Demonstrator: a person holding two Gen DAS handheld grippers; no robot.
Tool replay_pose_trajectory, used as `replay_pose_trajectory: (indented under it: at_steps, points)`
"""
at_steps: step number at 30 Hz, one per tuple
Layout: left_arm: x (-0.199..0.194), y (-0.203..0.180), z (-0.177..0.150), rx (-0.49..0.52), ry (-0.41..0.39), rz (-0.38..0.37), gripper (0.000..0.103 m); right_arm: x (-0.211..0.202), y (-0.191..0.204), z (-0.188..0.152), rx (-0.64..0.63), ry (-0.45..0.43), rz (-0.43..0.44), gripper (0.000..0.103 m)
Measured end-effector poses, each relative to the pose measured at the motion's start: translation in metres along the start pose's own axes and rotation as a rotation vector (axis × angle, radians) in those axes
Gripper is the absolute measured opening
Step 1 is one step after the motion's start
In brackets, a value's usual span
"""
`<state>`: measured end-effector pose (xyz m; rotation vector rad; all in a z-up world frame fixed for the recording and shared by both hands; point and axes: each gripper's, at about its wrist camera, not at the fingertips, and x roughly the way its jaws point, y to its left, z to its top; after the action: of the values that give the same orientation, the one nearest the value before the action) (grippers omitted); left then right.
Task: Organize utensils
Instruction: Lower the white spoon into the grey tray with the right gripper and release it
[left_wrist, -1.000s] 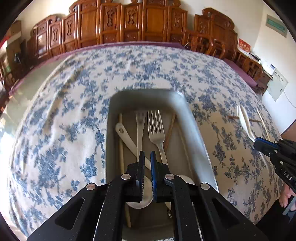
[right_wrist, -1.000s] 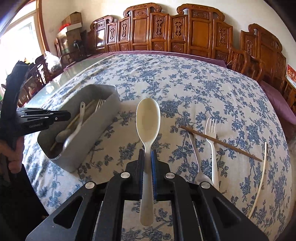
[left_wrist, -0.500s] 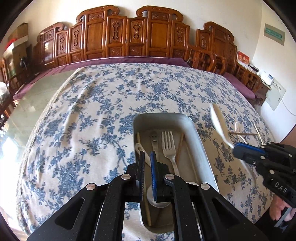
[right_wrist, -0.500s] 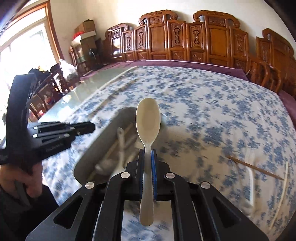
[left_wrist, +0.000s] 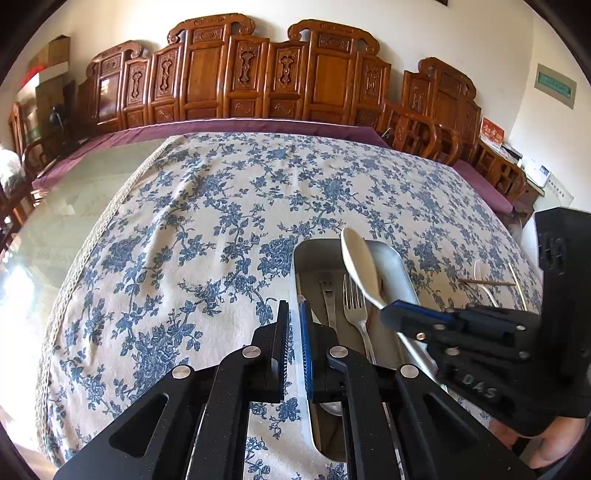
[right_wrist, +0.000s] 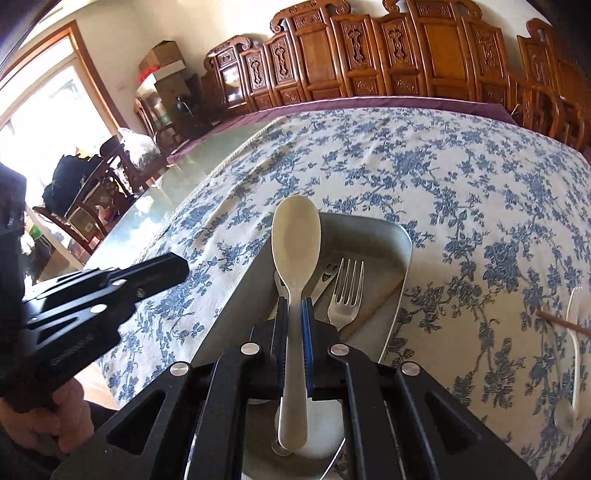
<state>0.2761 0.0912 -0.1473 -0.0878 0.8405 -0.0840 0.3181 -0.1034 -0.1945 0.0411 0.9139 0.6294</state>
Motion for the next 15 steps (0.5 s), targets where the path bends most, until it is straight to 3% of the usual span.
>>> replay_pose_trajectory:
  at_steps: [7, 15]
  points:
    - [0.000, -0.003, -0.001, 0.010, 0.002, 0.000, 0.005, -0.002, -0.005, -0.004, -0.009, -0.018, -0.013, 0.011]
    - [0.004, -0.016, -0.004, 0.032, 0.013, -0.020, 0.005, -0.038, -0.022, -0.013, -0.057, -0.067, -0.066, 0.011]
